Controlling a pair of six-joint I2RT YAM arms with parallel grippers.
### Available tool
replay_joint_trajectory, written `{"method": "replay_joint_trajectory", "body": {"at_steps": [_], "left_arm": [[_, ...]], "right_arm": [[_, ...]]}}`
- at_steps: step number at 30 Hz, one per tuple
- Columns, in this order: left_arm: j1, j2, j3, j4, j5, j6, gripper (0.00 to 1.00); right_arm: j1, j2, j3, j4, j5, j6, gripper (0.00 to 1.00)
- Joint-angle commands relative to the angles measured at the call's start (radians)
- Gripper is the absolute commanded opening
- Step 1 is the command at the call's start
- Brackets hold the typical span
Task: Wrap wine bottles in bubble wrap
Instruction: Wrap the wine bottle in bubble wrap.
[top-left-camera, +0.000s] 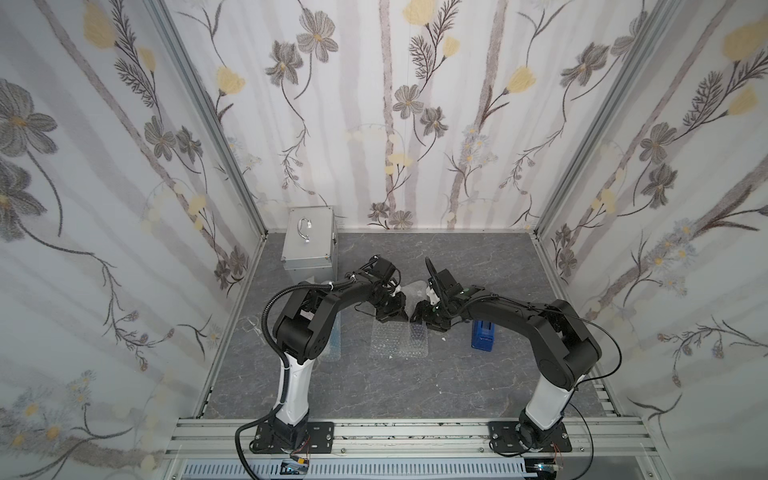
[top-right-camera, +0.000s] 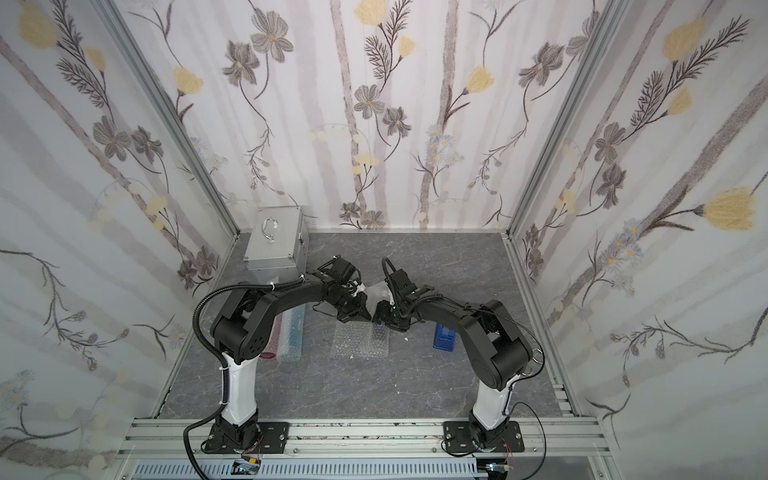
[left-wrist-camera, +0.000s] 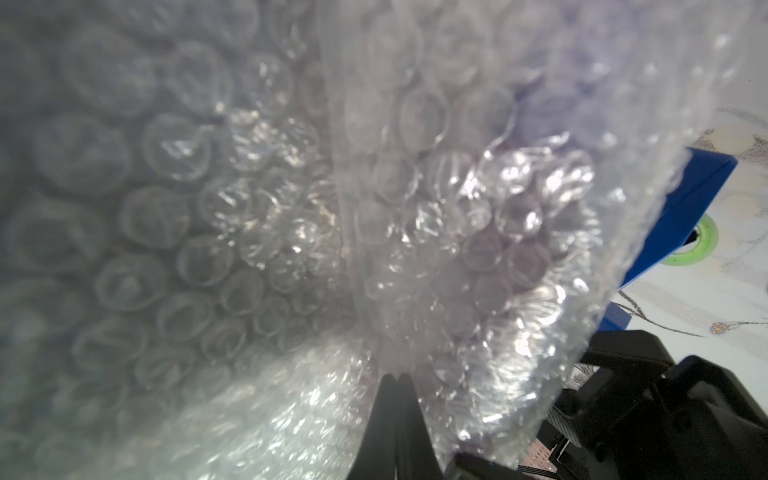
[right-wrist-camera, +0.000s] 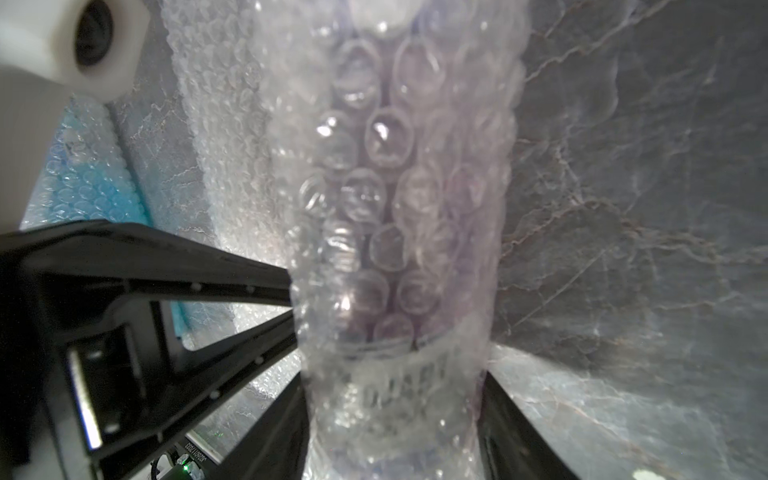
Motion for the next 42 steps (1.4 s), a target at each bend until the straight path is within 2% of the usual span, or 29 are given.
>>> {"method": "replay_joint_trajectory", "body": {"at_steps": [1, 13, 17, 26, 32, 34, 37, 42], "left_arm": [[-0.004, 0.012, -0.001, 0.001, -0.005, -0.009, 0.05], [-0.007, 0.031, -0.003, 0.012, 0.005, -0.031, 0.10], [-0.002, -0.007, 0.000, -0.012, -0.002, -0.019, 0.15], [0.066, -0.198, -0.055, -0.127, -0.204, 0.099, 0.25], [0.169, -0.215, -0.116, -0.109, -0.299, 0.132, 0.43], [0.195, -0.195, -0.135, -0.080, -0.289, 0.122, 0.49], [0.215, -0.154, -0.135, -0.063, -0.269, 0.124, 0.50], [0.218, -0.113, -0.147, -0.013, -0.173, 0.090, 0.50]], "right_arm": [[-0.006, 0.009, -0.023, 0.010, 0.028, 0.005, 0.56], [-0.005, 0.012, -0.022, 0.025, 0.009, -0.005, 0.54], [-0.005, 0.015, -0.022, 0.020, 0.015, -0.009, 0.53], [-0.007, 0.022, -0.019, 0.010, 0.033, -0.014, 0.53], [-0.006, 0.024, -0.014, 0.008, 0.031, -0.018, 0.53], [-0.007, 0.026, -0.010, 0.005, 0.029, -0.019, 0.53], [-0.006, 0.027, -0.006, 0.003, 0.029, -0.020, 0.53], [-0.007, 0.030, -0.002, -0.002, 0.027, -0.023, 0.53]]}}
